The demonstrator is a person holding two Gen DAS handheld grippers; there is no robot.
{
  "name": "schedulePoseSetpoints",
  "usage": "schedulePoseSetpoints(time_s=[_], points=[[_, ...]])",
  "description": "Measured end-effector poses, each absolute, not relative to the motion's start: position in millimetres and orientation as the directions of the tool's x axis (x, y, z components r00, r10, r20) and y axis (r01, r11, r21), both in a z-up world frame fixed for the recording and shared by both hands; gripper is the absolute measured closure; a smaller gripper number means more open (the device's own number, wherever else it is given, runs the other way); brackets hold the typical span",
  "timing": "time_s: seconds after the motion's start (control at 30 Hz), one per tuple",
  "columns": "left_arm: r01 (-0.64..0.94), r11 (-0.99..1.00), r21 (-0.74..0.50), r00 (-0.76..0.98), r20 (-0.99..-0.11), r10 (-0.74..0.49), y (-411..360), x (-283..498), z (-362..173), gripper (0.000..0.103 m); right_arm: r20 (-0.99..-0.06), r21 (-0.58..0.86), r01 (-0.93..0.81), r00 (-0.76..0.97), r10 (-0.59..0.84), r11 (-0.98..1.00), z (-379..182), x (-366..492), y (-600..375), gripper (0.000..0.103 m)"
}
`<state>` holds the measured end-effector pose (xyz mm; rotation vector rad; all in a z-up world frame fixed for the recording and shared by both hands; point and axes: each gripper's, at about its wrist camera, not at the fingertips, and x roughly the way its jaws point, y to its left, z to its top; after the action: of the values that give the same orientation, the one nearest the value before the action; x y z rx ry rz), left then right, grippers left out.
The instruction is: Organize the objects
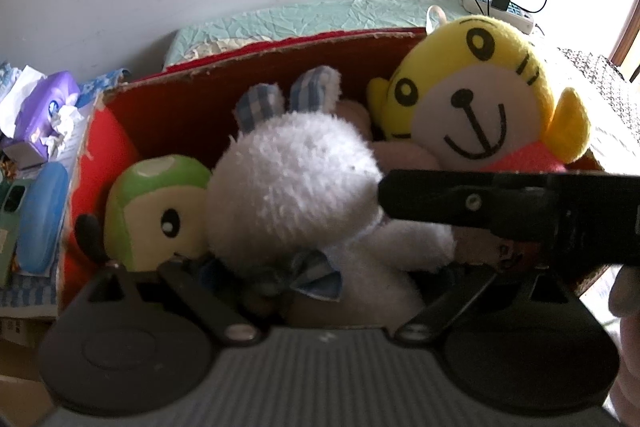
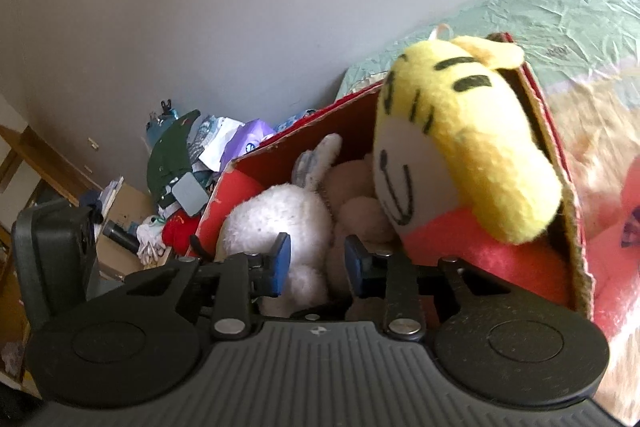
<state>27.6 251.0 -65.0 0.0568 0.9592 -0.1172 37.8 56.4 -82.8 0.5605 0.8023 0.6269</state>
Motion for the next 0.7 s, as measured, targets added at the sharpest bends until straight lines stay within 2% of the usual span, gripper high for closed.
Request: schedulePoseSetpoints(time_s=[0.7], points=[[0.132,0.991,0.011,0.565,-0.822,-0.066,252,30,-69,0.008,-0.502,0.588,-0.328,0.570,0.651,0.740,-87,30,67,0.076]])
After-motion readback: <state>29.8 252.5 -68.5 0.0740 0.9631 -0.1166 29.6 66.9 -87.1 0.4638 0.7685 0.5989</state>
